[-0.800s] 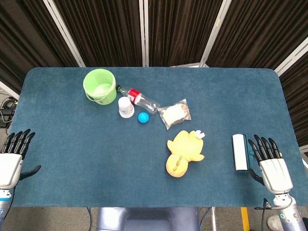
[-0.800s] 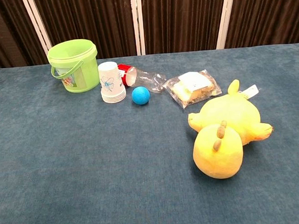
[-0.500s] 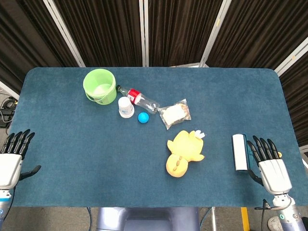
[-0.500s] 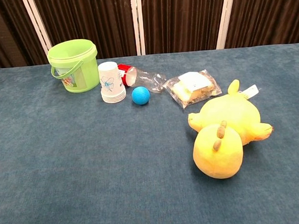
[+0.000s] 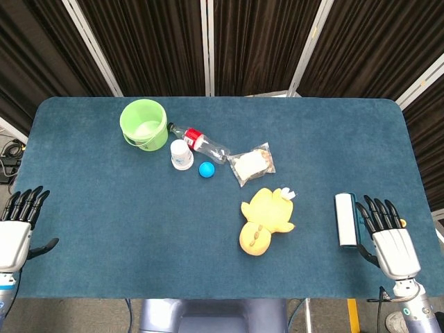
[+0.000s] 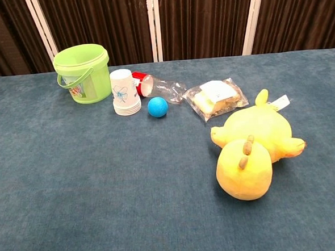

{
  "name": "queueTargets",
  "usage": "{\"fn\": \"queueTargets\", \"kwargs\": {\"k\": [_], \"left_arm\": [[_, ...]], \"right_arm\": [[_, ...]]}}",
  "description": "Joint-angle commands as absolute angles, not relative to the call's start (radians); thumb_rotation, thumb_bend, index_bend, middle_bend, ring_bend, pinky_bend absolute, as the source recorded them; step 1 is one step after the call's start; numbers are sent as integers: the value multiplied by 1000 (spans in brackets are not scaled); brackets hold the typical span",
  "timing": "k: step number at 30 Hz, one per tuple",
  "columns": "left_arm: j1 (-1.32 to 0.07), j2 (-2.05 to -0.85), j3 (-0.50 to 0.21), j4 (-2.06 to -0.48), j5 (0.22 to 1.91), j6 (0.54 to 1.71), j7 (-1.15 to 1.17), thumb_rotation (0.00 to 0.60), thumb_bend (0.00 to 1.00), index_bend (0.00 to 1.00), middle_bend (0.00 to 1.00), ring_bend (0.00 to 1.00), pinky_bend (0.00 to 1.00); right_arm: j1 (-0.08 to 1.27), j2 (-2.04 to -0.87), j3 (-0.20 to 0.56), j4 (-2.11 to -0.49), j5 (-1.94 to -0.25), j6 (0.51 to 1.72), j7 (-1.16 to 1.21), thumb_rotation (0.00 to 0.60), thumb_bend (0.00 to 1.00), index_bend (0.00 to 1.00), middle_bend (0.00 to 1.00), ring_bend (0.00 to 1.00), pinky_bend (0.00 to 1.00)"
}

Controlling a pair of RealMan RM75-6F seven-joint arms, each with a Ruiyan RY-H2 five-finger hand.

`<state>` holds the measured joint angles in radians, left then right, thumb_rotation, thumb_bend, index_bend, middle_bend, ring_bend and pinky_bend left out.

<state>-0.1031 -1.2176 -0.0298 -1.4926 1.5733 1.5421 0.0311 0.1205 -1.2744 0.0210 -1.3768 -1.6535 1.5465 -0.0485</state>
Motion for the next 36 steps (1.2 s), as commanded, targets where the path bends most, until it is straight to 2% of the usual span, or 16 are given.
{"fn": "queueTargets", "kwargs": {"k": [1, 4, 9, 18, 21, 26, 32, 36], "left_arm": [[-103, -1218, -29, -1492, 1573, 1541, 33, 600, 128, 0, 0, 0, 0], [-104, -1219, -30, -1490, 1569, 1536, 33, 600, 129, 0, 0, 0, 0], [-106, -1221, -35, -1486, 1560, 1532, 30, 600, 130, 0, 0, 0, 0], [-114, -1237, -50, -1467, 1531, 1515, 41, 600, 132, 0, 0, 0, 0], [-121, -1247, -55, -1455, 1515, 1498, 51, 600, 133, 0, 0, 0, 0], [-131, -1262, -72, -1430, 1479, 1472, 55, 600, 134, 0, 0, 0, 0], [-131, -1266, -75, -1418, 1474, 1476, 44, 600, 134, 0, 0, 0, 0], [-130, -1267, -74, -1416, 1473, 1476, 42, 600, 134, 0, 0, 0, 0]], "right_arm": [[123, -1274, 20, -1375, -1660, 1549, -43, 600, 376, 0, 0, 0, 0], [128, -1275, 19, -1367, -1668, 1548, -36, 600, 391, 0, 0, 0, 0], [146, -1278, 18, -1335, -1690, 1543, -8, 600, 572, 0, 0, 0, 0], [233, -1288, 23, -1217, -1754, 1507, 100, 600, 730, 0, 0, 0, 0], [273, -1302, 27, -1169, -1792, 1511, 140, 600, 747, 0, 0, 0, 0], [382, -1338, 12, -1074, -1891, 1483, 186, 600, 721, 0, 0, 0, 0], [439, -1385, -11, -1051, -1930, 1468, 199, 600, 929, 0, 0, 0, 0], [463, -1407, -23, -1054, -1932, 1446, 220, 600, 975, 0, 0, 0, 0]]}}
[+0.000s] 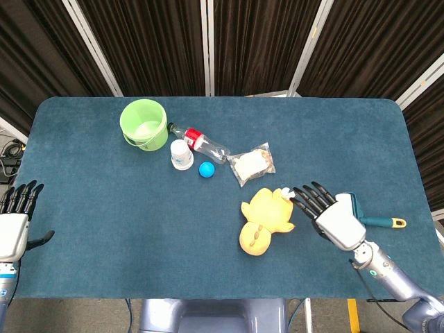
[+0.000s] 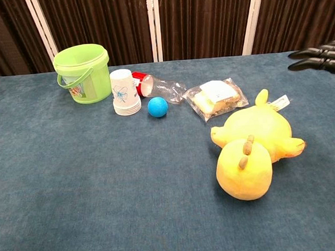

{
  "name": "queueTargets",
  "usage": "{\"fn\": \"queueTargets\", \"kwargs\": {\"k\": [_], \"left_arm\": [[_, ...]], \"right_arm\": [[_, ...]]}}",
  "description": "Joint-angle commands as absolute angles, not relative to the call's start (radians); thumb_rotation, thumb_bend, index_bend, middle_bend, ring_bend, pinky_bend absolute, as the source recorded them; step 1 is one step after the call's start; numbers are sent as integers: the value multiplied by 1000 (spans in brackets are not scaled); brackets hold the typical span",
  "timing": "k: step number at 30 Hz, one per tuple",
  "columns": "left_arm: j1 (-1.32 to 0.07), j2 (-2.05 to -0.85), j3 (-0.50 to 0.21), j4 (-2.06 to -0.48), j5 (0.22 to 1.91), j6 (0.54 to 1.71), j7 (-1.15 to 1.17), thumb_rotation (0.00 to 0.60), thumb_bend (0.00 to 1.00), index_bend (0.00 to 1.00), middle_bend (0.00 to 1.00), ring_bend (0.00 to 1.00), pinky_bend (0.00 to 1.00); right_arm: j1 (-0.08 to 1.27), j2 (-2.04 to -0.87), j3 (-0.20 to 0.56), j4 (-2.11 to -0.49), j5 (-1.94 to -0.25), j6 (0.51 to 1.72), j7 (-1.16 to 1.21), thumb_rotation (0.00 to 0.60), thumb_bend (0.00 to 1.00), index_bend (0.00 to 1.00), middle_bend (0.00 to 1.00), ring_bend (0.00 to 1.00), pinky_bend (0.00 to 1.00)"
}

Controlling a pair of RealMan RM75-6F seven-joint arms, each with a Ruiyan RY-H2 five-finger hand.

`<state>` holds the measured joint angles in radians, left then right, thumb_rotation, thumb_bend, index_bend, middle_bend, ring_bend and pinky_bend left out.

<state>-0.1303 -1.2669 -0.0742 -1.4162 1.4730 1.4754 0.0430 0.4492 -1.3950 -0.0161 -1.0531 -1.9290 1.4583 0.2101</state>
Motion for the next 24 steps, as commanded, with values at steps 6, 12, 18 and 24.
{"fn": "queueTargets", "kwargs": {"k": [6, 12, 18, 24], "left_arm": [[-131, -1267, -78, -1413, 1470, 1478, 38, 600, 134, 0, 0, 0, 0], [-136, -1272, -83, -1405, 1451, 1461, 47, 600, 138, 0, 0, 0, 0], [-137, -1271, -86, -1401, 1443, 1458, 39, 600, 140, 0, 0, 0, 0], [-142, -1272, -90, -1393, 1428, 1442, 32, 600, 140, 0, 0, 0, 0]], "right_arm": [[503, -1438, -40, -1055, -1952, 1429, 235, 600, 992, 0, 0, 0, 0], [556, -1500, -59, -1076, -1981, 1393, 205, 600, 969, 0, 0, 0, 0], [585, -1552, -83, -1063, -1989, 1360, 202, 600, 969, 0, 0, 0, 0], [615, -1611, -100, -1000, -1984, 1329, 222, 600, 967, 0, 0, 0, 0]]}}
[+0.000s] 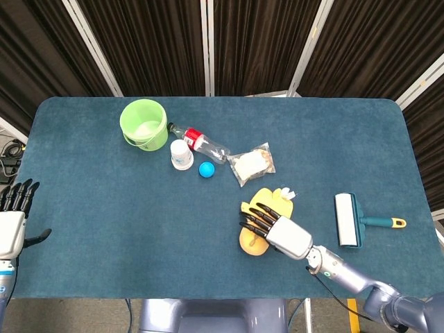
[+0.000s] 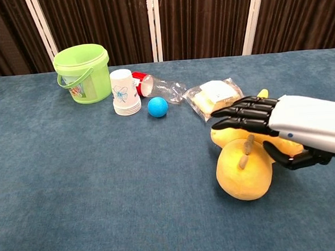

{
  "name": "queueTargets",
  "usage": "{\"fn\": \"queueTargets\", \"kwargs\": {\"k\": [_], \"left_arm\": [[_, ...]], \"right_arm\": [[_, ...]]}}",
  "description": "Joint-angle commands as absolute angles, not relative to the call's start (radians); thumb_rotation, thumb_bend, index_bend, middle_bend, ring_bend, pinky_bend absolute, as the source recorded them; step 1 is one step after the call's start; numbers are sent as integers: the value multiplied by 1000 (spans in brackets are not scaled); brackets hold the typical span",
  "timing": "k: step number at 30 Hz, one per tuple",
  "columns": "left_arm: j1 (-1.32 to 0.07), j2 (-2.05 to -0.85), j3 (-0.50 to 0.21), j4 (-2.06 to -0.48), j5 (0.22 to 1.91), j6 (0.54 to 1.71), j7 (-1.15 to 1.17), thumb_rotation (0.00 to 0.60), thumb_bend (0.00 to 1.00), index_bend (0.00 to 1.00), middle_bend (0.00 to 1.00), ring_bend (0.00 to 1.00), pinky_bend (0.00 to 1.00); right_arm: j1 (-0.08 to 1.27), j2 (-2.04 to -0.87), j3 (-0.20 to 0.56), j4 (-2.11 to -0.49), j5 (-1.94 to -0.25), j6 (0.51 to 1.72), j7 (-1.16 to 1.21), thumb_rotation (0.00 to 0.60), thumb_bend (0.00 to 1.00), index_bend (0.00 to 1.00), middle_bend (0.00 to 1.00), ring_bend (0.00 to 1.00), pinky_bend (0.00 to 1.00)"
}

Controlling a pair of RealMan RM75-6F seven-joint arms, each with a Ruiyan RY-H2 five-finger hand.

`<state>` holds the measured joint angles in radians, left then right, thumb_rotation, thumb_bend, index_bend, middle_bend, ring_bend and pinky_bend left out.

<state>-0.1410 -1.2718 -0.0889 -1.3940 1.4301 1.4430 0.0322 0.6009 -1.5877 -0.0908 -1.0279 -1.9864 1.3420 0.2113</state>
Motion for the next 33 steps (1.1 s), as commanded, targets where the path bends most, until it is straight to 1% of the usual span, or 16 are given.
{"fn": "queueTargets", "kwargs": {"k": [1, 15, 22, 27, 33], "left_arm": [[-142, -1273, -91, -1391, 1425, 1440, 32, 600, 140, 0, 0, 0, 0], [-152, -1285, -98, -1372, 1392, 1409, 45, 600, 144, 0, 0, 0, 0], [-151, -1284, -97, -1373, 1391, 1409, 45, 600, 144, 0, 0, 0, 0], [-151, -1283, -95, -1376, 1395, 1413, 45, 600, 143, 0, 0, 0, 0], [-152, -1283, -91, -1381, 1402, 1415, 50, 600, 143, 0, 0, 0, 0]], "right_arm": [[620, -1621, -103, -983, -1984, 1326, 227, 600, 966, 0, 0, 0, 0], [645, -1727, -139, -786, -1963, 1331, 315, 600, 952, 0, 0, 0, 0], [644, -1772, -135, -667, -1920, 1311, 328, 600, 939, 0, 0, 0, 0], [642, -1772, -124, -634, -1889, 1318, 329, 600, 935, 0, 0, 0, 0], [636, -1748, -107, -646, -1860, 1359, 325, 600, 923, 0, 0, 0, 0]]}}
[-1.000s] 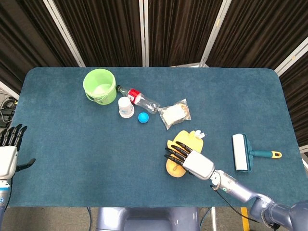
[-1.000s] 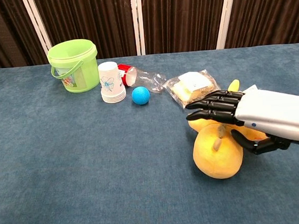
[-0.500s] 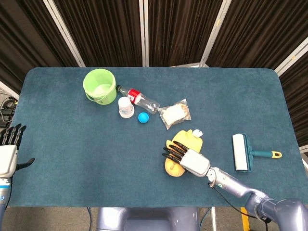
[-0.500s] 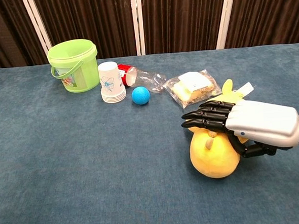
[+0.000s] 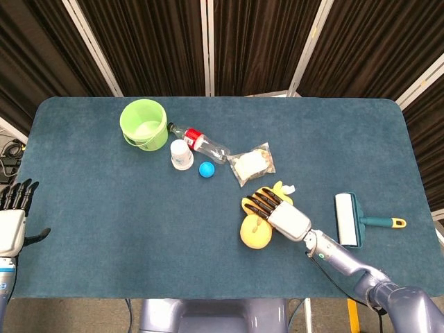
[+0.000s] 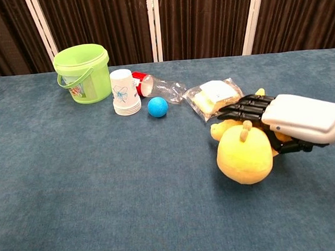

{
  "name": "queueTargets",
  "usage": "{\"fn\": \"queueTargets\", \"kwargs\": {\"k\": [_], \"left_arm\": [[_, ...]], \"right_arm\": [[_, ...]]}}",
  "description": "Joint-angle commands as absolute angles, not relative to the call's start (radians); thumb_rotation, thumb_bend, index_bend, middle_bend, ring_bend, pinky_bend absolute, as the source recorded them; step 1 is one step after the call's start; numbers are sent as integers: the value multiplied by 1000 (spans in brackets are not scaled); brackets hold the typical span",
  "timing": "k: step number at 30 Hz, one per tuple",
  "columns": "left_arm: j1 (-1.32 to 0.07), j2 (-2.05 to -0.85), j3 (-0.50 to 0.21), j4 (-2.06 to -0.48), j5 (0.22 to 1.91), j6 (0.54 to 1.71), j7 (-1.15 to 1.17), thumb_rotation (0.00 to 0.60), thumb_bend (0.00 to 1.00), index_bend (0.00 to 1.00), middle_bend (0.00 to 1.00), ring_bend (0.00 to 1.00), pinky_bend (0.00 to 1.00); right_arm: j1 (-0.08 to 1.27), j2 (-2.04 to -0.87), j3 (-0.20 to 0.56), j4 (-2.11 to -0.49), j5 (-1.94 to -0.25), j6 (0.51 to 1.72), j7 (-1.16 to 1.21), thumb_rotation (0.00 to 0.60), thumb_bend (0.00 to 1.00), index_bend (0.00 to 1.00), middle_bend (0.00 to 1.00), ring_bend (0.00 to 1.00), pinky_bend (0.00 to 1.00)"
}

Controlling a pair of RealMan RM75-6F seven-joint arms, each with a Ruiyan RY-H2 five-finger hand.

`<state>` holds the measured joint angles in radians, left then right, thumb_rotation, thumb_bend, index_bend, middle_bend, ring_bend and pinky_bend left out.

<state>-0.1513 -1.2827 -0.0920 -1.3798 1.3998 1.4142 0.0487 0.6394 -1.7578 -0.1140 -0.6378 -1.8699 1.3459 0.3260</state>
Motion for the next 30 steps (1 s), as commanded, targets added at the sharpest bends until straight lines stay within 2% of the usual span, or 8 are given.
{"fn": "queueTargets", "kwargs": {"k": [1, 15, 23, 30], "left_arm": [[-152, -1283, -90, -1381, 1403, 1415, 52, 600, 143, 0, 0, 0, 0], [-150, -1283, -83, -1389, 1417, 1425, 59, 600, 147, 0, 0, 0, 0], [-149, -1282, -80, -1393, 1421, 1429, 62, 600, 149, 0, 0, 0, 0], [-151, -1284, -78, -1391, 1421, 1423, 64, 600, 149, 0, 0, 0, 0]], "right_arm": [[635, -1742, -104, -654, -1855, 1368, 323, 600, 923, 0, 0, 0, 0], [587, -1706, -149, -764, -1869, 1426, 246, 600, 916, 0, 0, 0, 0], [573, -1716, -160, -757, -1861, 1413, 240, 600, 917, 0, 0, 0, 0], [536, -1702, -190, -785, -1880, 1452, 224, 600, 917, 0, 0, 0, 0]]}}
